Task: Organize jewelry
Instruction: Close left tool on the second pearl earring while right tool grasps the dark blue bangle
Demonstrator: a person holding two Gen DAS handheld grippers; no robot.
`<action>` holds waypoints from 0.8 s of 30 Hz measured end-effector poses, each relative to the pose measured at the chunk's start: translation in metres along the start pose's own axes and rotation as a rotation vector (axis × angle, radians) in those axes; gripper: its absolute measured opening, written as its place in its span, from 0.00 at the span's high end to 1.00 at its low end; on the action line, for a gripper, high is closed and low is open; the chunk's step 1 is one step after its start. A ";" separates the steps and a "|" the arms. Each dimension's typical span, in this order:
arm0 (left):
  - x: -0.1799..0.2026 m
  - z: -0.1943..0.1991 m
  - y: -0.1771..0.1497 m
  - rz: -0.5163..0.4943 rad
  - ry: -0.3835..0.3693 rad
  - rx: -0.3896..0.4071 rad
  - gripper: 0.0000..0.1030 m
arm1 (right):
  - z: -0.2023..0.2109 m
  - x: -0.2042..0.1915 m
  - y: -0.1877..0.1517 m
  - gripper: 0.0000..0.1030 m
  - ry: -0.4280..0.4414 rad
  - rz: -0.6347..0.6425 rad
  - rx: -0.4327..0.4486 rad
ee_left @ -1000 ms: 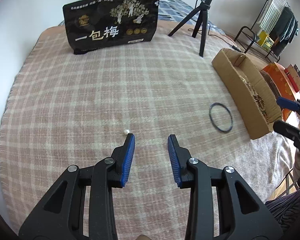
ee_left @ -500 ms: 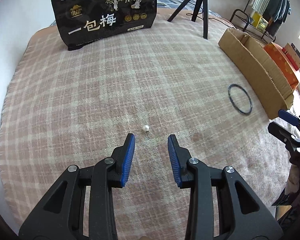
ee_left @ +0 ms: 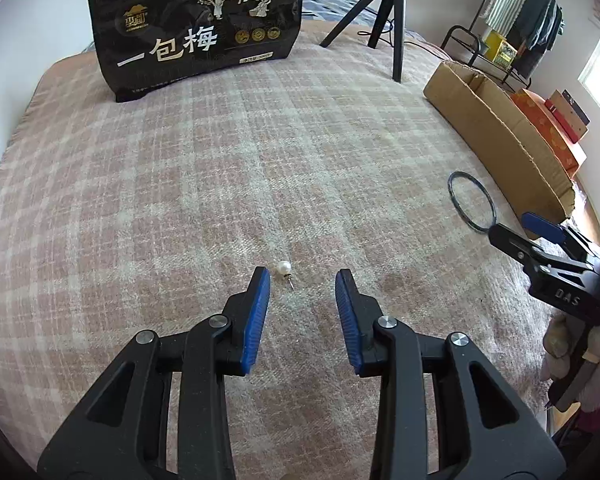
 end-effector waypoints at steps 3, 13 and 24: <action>-0.002 -0.004 -0.001 0.002 -0.001 -0.003 0.67 | -0.008 0.002 0.000 0.14 -0.015 -0.013 -0.012; -0.008 -0.015 0.003 0.015 -0.004 0.004 0.67 | -0.020 0.001 -0.001 0.12 -0.081 -0.003 -0.021; -0.004 -0.022 0.004 -0.001 -0.012 0.020 0.83 | -0.023 -0.009 0.002 0.11 -0.104 0.030 -0.025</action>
Point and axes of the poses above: each gripper's, at about its wrist camera, not at the fingertips, and z roughly against the way its jaws point, x to its right, y to its top, the point moved 9 cm from there along -z, roughly the way its jaws point, and after that the axes turned 11 degrees about z, right-handed, at the moved point
